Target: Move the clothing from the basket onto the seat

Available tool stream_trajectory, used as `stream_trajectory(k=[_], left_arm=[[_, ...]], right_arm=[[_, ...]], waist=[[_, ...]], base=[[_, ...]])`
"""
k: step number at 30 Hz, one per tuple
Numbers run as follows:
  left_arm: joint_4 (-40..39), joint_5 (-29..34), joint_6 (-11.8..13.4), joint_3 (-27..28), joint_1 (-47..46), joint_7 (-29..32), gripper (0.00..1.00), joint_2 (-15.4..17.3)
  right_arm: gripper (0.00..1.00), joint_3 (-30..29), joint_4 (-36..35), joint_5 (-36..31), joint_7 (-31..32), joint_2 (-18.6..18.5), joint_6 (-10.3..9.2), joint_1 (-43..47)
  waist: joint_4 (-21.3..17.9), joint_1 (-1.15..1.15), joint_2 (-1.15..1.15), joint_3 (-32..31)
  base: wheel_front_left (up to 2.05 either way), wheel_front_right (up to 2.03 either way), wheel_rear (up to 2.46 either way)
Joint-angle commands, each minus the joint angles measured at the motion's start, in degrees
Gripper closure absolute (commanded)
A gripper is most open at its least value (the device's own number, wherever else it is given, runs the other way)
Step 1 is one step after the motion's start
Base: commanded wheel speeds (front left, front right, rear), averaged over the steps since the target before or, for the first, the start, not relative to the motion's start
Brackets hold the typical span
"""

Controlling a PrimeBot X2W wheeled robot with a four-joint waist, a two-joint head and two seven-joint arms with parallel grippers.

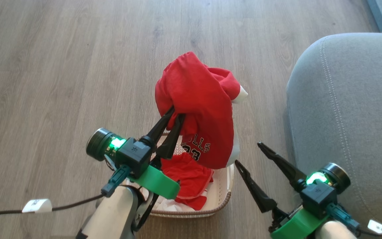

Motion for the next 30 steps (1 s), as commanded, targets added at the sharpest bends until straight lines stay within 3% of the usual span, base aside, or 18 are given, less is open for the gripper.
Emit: stream_trajectory(k=[1, 9, 18, 30], left_arm=[[-1.93, -0.32, 0.18, 1.84, -2.94, -0.71, 1.0, 0.0], [-1.35, 0.06, -1.26, -0.25, -3.66, -0.71, 1.0, 0.0], [-0.65, 0.91, -3.85, -6.27, -4.49, -0.71, 1.0, 0.0], [0.73, 0.73, -4.76, -11.18, -4.55, -0.71, 1.0, -0.01]], right_arm=[[0.0, 1.15, -2.2, -0.06, -0.13, -1.36, -0.02, -2.88], [0.0, 3.04, -0.3, -0.84, -0.13, -2.55, -0.02, -7.42], [0.0, 7.85, 3.71, -1.58, -0.13, -3.4, -0.02, -13.07], [0.0, 12.01, 7.34, -1.82, -0.13, -2.73, -0.02, -17.32]], waist=[[0.04, 0.0, 0.0, 0.13], [0.93, 0.0, 0.0, 0.67], [2.41, 0.0, 0.0, 0.63], [3.39, 0.0, 0.0, -0.07]], base=[[0.0, 0.0, 0.0], [0.0, 0.0, 0.0], [0.0, 0.0, 0.0], [0.0, 0.0, 0.0]])
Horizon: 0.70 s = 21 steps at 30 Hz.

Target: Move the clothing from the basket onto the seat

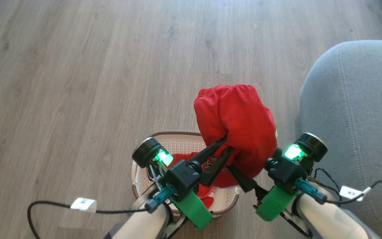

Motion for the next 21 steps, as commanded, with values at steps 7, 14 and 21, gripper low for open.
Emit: stream_trajectory(k=[7, 14, 21], left_arm=[[-0.89, -0.43, -0.01, 1.69, -2.64, -0.71, 1.0, -0.1], [-0.36, -0.32, 0.02, 2.59, -2.63, -0.71, 1.0, -0.1], [-0.05, -0.65, 0.17, 3.34, -2.5, -0.71, 0.97, -0.1]], right_arm=[[1.0, -1.2, -0.8, 1.51, -0.12, 1.75, -0.02, -1.14], [1.0, -3.91, -1.08, 1.97, -0.12, 2.44, -0.02, -0.82], [1.0, -5.23, -1.64, 2.17, -0.12, 2.9, -0.02, -0.52]], waist=[[0.66, 0.0, 0.0, -0.03], [0.99, 0.0, 0.0, 0.46], [1.07, 0.0, 0.0, 0.35]], base=[[0.0, 0.0, 0.0], [0.0, 0.0, 0.0], [0.0, 0.0, 0.0]])
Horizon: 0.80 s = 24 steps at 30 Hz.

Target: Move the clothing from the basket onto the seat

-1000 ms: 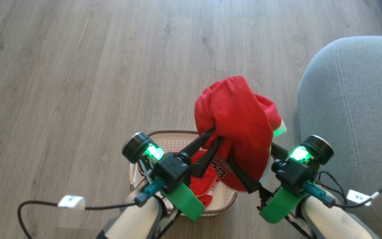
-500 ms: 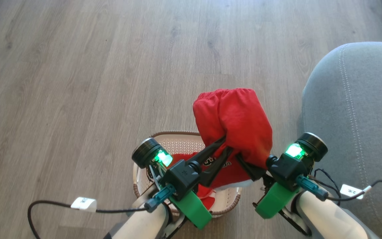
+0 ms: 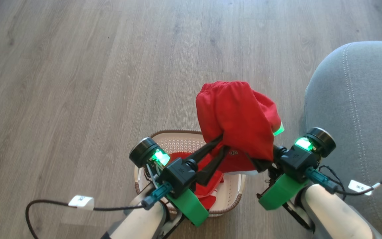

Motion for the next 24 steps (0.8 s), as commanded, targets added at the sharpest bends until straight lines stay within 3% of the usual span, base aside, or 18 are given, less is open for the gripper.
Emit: stream_trajectory(k=[1, 3, 24], left_arm=[[-1.45, -0.48, 0.2, 2.47, -2.46, -0.29, 0.56, -0.08], [-1.17, -0.52, 0.41, 2.72, -2.38, -0.29, 0.0, -0.08], [2.85, 1.14, 0.85, 6.31, 1.46, -0.29, 0.0, -0.08]], right_arm=[[1.0, -0.56, -2.33, 0.38, -0.13, 0.69, -0.02, -1.01], [1.0, -1.38, -2.65, 0.31, -0.13, 0.9, -0.02, -0.95], [1.0, -12.85, -5.3, -3.17, -0.13, 1.31, -0.02, 1.8]], waist=[[-0.02, 0.0, 0.0, -0.05], [-0.04, 0.0, 0.0, -0.14], [-0.01, 0.0, 0.0, -2.01]], base=[[0.0, 0.0, 0.0], [0.0, 0.0, 0.0], [0.0, 0.0, 0.0]])
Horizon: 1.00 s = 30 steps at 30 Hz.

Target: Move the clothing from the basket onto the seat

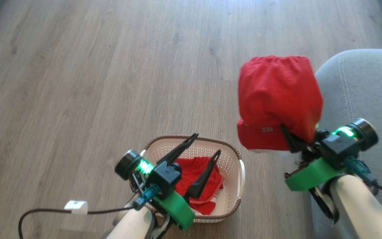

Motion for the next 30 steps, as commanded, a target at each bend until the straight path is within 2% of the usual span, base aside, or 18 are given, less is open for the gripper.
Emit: stream_trajectory(k=[1, 15, 20, 30], left_arm=[[-1.32, -0.06, 0.18, 2.39, -0.6, -0.29, 0.0, -0.08], [2.15, 0.92, -1.04, 2.93, 4.25, -0.29, 0.0, 0.59], [2.67, 1.26, -1.11, 3.47, 5.28, -0.29, 0.0, 0.57], [2.99, 1.68, -1.16, 4.43, 6.27, -0.29, 0.0, 0.3]], right_arm=[[1.0, -0.57, -2.36, -0.47, -0.13, -0.01, -0.02, -0.28], [1.0, -10.87, -5.02, -2.1, -0.13, 1.78, -0.02, 6.49], [1.0, -14.18, -5.08, -2.75, -0.13, 3.46, -0.02, 8.85], [1.0, -17.0, -5.87, -3.28, -0.13, 5.1, -0.02, 10.29]], waist=[[-0.05, 0.0, 0.0, -0.2], [-1.06, 0.0, 0.0, -1.09], [-1.53, 0.0, 0.0, -1.06], [-2.88, 0.0, 0.0, -0.24]], base=[[0.0, 0.0, 0.0], [0.0, 0.0, 0.0], [0.0, 0.0, 0.0], [0.0, 0.0, 0.0]])
